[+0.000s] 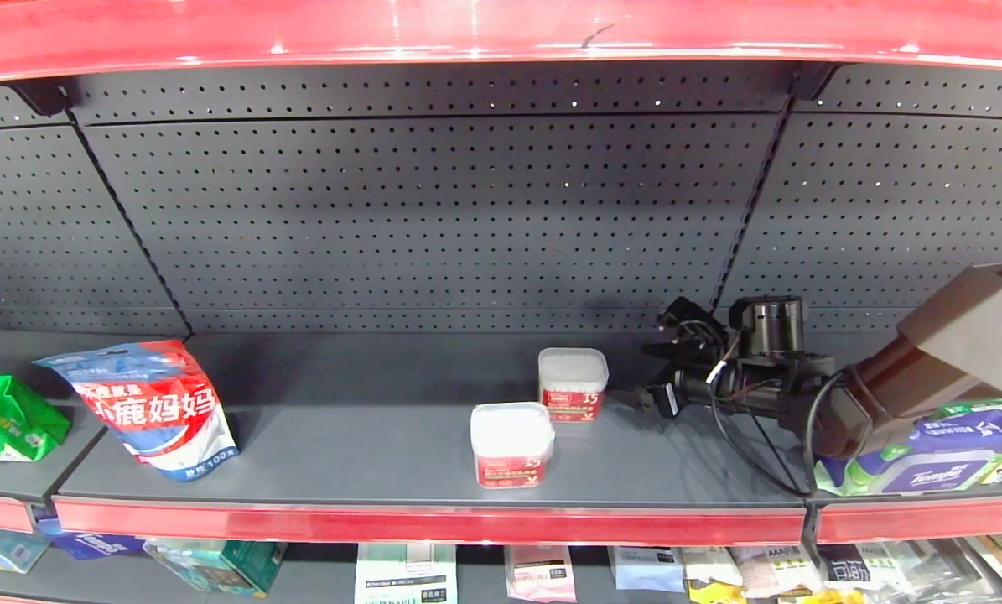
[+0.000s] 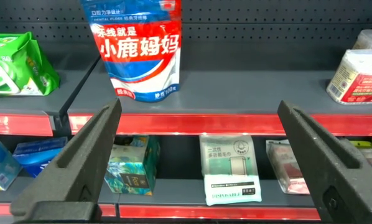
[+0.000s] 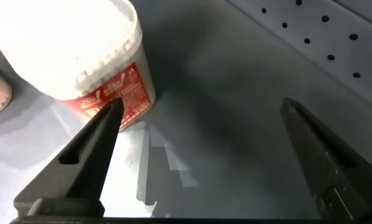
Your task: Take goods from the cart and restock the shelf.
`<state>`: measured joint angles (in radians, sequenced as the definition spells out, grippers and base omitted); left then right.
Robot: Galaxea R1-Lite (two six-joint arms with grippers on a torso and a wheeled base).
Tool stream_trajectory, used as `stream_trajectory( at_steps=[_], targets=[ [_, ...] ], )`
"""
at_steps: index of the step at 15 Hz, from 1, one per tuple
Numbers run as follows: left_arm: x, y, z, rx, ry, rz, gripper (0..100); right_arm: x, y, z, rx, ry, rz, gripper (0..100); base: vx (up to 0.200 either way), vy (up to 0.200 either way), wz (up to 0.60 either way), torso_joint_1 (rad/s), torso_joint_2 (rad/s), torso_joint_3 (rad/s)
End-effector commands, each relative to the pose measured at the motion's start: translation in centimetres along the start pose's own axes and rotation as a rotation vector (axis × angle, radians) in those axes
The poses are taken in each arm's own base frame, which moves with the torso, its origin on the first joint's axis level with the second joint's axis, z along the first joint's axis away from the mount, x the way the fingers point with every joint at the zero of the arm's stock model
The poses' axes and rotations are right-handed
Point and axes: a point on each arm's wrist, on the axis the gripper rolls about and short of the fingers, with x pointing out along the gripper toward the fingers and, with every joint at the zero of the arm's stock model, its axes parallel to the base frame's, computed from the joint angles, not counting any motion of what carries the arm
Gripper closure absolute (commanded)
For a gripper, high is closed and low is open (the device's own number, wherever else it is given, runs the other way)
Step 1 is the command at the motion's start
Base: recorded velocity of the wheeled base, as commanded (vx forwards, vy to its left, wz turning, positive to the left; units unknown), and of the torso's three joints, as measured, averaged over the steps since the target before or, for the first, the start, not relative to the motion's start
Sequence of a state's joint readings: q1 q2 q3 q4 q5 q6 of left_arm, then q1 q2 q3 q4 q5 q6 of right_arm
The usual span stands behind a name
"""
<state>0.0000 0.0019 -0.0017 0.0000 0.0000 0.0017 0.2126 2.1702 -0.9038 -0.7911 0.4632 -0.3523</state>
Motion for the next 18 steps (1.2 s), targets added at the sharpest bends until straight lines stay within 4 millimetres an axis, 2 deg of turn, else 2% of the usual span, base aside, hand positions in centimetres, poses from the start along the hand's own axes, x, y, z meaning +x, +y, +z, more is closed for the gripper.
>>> stream_trajectory(
  at_steps=[1,18],
  targets=[
    [0.0,0.0,0.0,0.0,0.0,0.002,0,0.3,0.1,0.2,-0.005,-0.006,0.006,0,0.0,0.0,0.0,0.0,0.0,0.0],
    [0.0,0.0,0.0,0.0,0.0,0.0,0,2.1,1.5,1.6,-0.015,-0.037,0.034,0,0.0,0.0,0.0,0.0,0.0,0.0]
  ],
)
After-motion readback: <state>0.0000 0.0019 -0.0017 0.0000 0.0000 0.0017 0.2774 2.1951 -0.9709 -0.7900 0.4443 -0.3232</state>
